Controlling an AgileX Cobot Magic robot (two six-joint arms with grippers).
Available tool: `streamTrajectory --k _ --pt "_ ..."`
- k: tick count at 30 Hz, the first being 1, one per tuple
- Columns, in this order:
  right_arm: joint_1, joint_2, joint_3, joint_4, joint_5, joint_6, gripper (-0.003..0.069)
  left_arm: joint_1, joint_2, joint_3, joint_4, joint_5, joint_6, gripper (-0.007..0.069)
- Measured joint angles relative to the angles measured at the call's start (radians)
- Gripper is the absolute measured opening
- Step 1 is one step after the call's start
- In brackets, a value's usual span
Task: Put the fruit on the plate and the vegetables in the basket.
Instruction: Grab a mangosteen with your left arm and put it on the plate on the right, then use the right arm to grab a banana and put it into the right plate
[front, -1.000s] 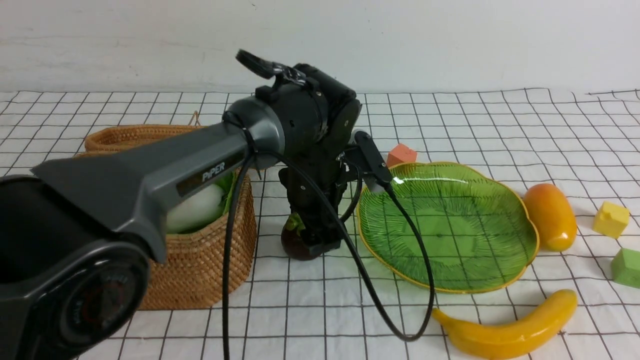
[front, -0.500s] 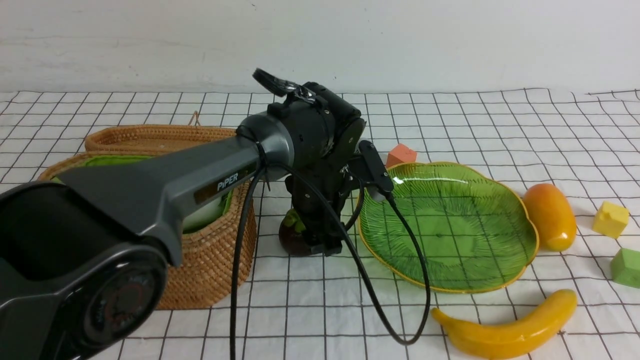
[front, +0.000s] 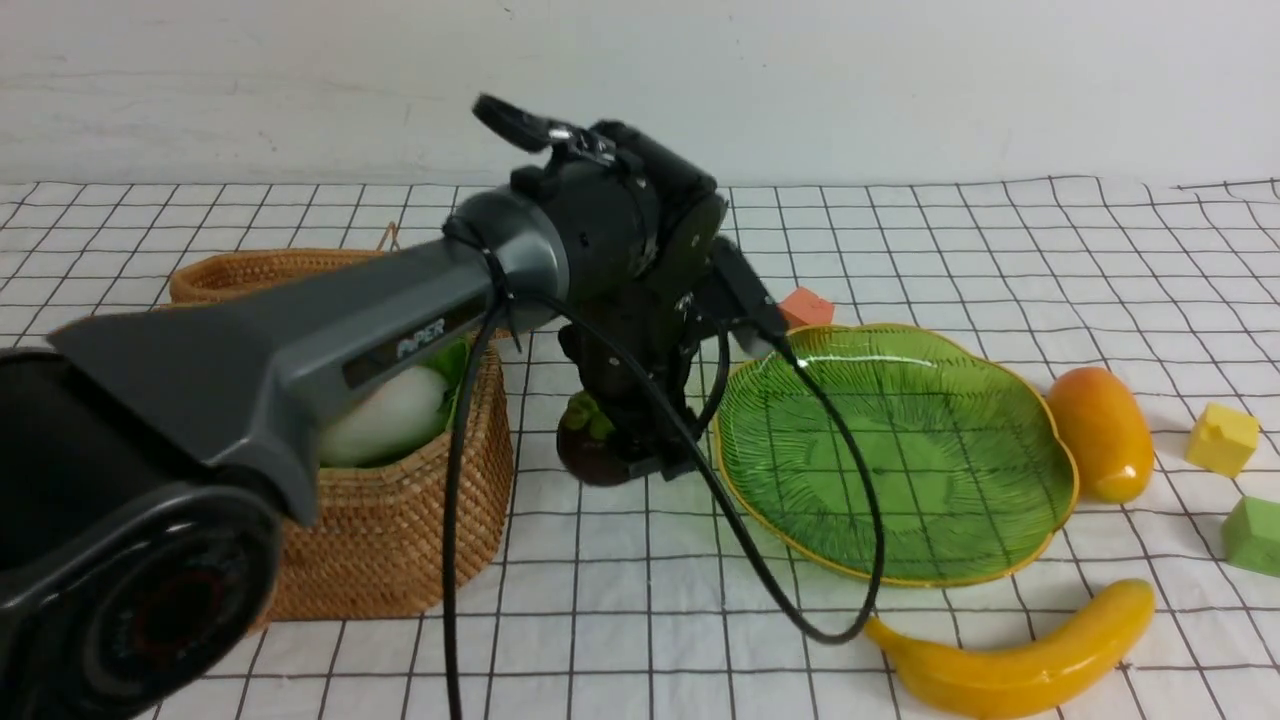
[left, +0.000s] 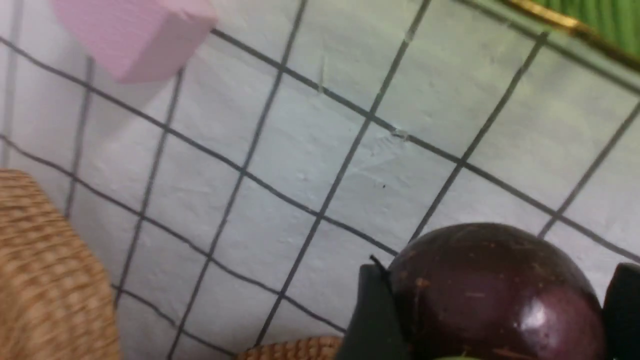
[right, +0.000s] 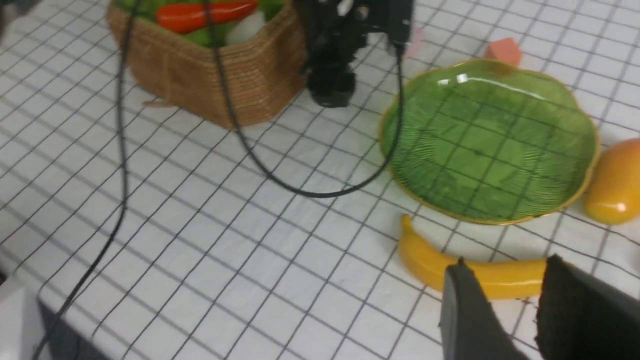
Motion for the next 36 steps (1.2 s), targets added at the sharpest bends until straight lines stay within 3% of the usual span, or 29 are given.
streamTrajectory --k 4,8,10,13,18,22,26,29,31,33,34,35,36 --pt "0.000 0.000 0.000 -0.056 0.000 0.033 0.0238 -0.042 -0.081 -0.002 -0.082 -0.070 -0.005 0.0528" --pt "0.000 0.000 0.000 -0.076 0.000 0.042 0.0238 -0.081 -0.080 -0.003 -0.268 -0.214 -0.007 0.0528" --pt "0.000 0.000 0.000 -0.077 0.000 0.047 0.0238 -0.098 -0.026 -0.003 -0.428 -0.344 -0.007 0.0528" --pt "0.000 0.000 0.000 -0.076 0.000 0.050 0.0238 -0.099 0.034 -0.002 -0.492 -0.434 -0.007 0.0528" --pt "0.000 0.000 0.000 -0.062 0.000 0.070 0.0238 -0.097 0.089 0.000 -0.503 -0.516 -0.007 0.0540" --pt "0.000 0.000 0.000 -0.054 0.000 0.079 0.0238 -0.097 0.079 0.000 -0.508 -0.532 -0.007 0.0656" --pt "0.000 0.000 0.000 -0.054 0.000 0.080 0.0238 -0.097 0.035 0.000 -0.504 -0.460 -0.007 0.0666" --pt "0.000 0.001 0.000 -0.059 0.000 0.081 0.0238 -0.097 -0.045 0.000 -0.488 -0.333 -0.016 0.0634" --pt "0.000 0.013 0.000 -0.060 0.000 0.081 0.0238 -0.097 -0.133 0.000 -0.461 -0.224 -0.074 0.0565" --pt "0.000 0.046 0.000 -0.054 0.000 0.081 0.0238 -0.097 -0.229 0.000 -0.417 -0.123 -0.193 0.0447" --pt "0.000 0.076 0.004 -0.051 0.000 0.074 0.0238 -0.097 -0.301 0.000 -0.387 -0.071 -0.270 0.0347" --pt "0.000 0.086 0.006 -0.049 0.000 0.071 0.0238 -0.097 -0.322 0.000 -0.378 -0.064 -0.280 0.0331" --pt "0.000 0.108 0.009 -0.048 0.000 0.058 0.0238 -0.097 -0.363 0.000 -0.363 -0.032 -0.325 0.0266"
